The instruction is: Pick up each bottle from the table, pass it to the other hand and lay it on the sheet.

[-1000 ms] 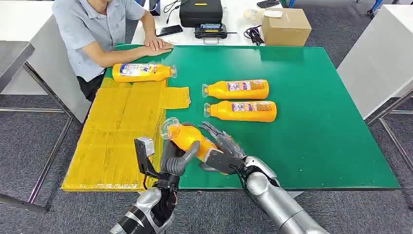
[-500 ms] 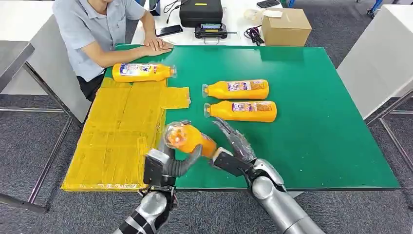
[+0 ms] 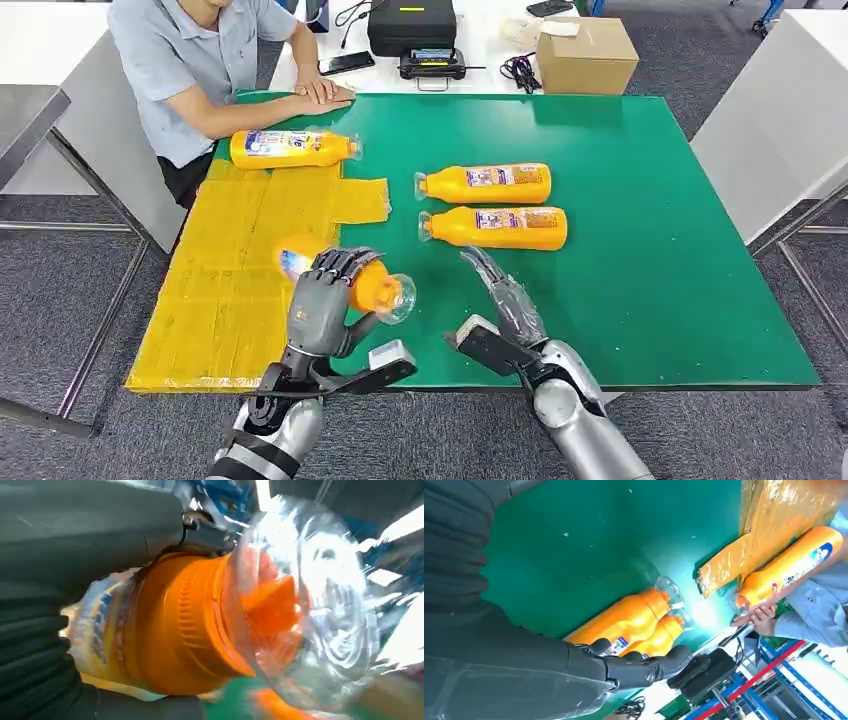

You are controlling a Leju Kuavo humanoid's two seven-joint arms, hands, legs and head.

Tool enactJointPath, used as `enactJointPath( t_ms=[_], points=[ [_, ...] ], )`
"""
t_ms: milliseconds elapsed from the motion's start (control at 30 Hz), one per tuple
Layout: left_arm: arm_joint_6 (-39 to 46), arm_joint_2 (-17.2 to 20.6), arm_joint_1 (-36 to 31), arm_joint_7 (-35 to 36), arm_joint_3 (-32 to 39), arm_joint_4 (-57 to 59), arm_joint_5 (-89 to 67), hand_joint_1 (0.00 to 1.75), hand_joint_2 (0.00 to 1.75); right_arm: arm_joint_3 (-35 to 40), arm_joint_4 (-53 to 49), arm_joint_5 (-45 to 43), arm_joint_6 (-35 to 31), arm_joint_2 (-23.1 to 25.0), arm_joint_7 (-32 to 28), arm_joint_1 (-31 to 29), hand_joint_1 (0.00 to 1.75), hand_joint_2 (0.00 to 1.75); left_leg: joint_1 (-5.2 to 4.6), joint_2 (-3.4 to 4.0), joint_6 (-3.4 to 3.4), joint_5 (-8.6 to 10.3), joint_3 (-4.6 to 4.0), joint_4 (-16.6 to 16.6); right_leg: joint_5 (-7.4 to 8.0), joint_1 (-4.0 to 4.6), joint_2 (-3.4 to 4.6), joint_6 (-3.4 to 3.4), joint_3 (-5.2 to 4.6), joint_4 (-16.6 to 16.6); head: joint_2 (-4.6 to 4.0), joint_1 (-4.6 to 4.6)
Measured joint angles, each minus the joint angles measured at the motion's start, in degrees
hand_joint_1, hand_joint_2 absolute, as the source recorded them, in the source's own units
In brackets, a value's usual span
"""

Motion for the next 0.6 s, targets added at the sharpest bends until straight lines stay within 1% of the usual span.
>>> enactJointPath(
  t_ms=[133,233,367,500,600],
  points=[
    [-1.8,3.1,-2.1,10.5,0.0,3.7,-8.9,1.75,1.75,-1.9,-0.9,0.0,0.4,0.2,-0.3,1.2,0.00,1.75,0.00,-0.05,0.00,0.01,0.02,0.0,0.00,0.00,-0.02,0.00,0.01,0.0,0.00,-0.02],
    [-5.2,4.9,-4.6,15.3,-0.2,8.3,-11.8,1.75,1.75,-3.3,-1.2,-0.1,1.0,0.3,-0.9,1.5,0.00,1.75,0.01,-0.01,0.01,0.04,0.03,0.0,0.01,0.01,0.00,0.00,0.01,0.0,0.00,-0.02],
    [-6.3,6.4,-7.2,17.5,-0.3,13.0,-12.4,1.75,1.75,-4.6,-1.2,-0.2,1.6,0.4,-1.1,1.5,0.00,1.75,0.01,-0.03,0.03,0.06,0.02,0.0,0.01,0.00,-0.02,0.00,0.01,0.0,0.00,0.00],
    [-10.6,7.9,-10.3,21.8,-2.5,17.7,-12.8,1.75,1.75,-5.2,-1.1,-0.3,2.5,0.9,-1.2,1.5,0.00,1.75,0.00,-0.03,0.03,0.05,-0.01,0.0,0.01,0.00,-0.01,0.00,0.01,0.0,0.00,0.00],
    [-12.8,8.6,-12.8,22.8,-3.7,21.3,-12.8,1.75,1.75,-5.7,-0.9,-0.6,3.0,1.3,-1.5,1.4,0.00,1.75,0.00,-0.03,0.03,0.05,0.00,0.0,0.01,0.00,-0.02,0.00,0.01,0.0,0.00,-0.02]
  ],
)
